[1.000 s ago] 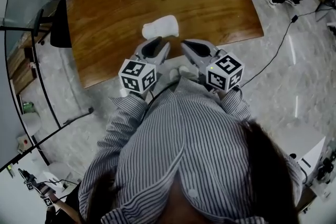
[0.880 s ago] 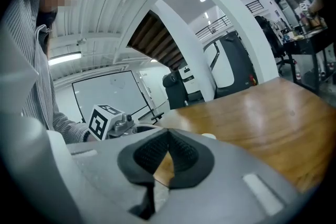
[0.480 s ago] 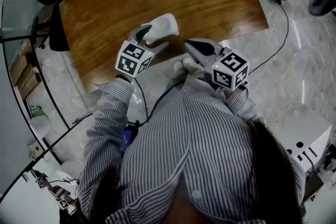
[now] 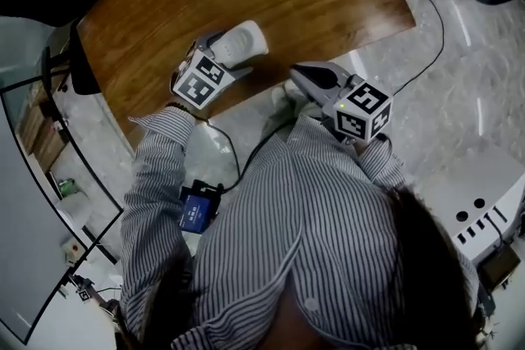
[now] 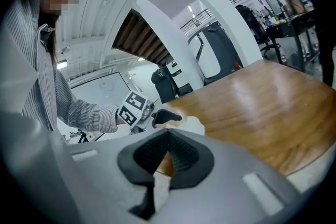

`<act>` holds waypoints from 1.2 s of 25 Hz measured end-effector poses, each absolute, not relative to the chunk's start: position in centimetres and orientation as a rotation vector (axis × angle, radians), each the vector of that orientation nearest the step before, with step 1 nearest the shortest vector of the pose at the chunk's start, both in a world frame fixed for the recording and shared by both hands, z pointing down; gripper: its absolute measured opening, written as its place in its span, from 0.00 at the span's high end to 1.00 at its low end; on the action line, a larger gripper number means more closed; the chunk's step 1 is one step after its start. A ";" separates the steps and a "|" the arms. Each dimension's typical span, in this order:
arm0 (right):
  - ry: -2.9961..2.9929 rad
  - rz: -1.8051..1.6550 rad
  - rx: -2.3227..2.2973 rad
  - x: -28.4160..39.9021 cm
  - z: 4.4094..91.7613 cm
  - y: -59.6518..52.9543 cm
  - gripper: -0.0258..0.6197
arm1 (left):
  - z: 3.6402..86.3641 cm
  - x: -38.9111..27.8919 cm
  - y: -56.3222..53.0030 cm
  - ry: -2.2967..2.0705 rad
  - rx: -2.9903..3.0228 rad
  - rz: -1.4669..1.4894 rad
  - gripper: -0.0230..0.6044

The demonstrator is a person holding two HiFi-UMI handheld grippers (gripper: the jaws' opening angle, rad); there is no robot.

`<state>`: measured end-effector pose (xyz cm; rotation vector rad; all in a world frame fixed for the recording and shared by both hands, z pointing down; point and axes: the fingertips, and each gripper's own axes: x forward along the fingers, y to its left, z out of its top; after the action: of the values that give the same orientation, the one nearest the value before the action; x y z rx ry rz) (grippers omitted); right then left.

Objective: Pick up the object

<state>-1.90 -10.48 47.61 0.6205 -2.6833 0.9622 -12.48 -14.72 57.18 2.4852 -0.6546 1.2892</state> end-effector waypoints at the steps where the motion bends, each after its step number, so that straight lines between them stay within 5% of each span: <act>1: -2.679 0.968 0.631 -1.7 47.7 -10.5 0.96 | 57.4 -12.5 -14.8 -0.638 2.480 1.305 0.24; 30: -2.626 1.074 0.625 -0.7 48.8 -8.4 0.96 | 60.2 -12.6 -15.3 -0.535 2.430 1.519 0.25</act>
<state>-0.74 -8.35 48.78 0.6251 -2.6263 1.0736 -12.63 -15.30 60.24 2.4298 -0.5354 1.5195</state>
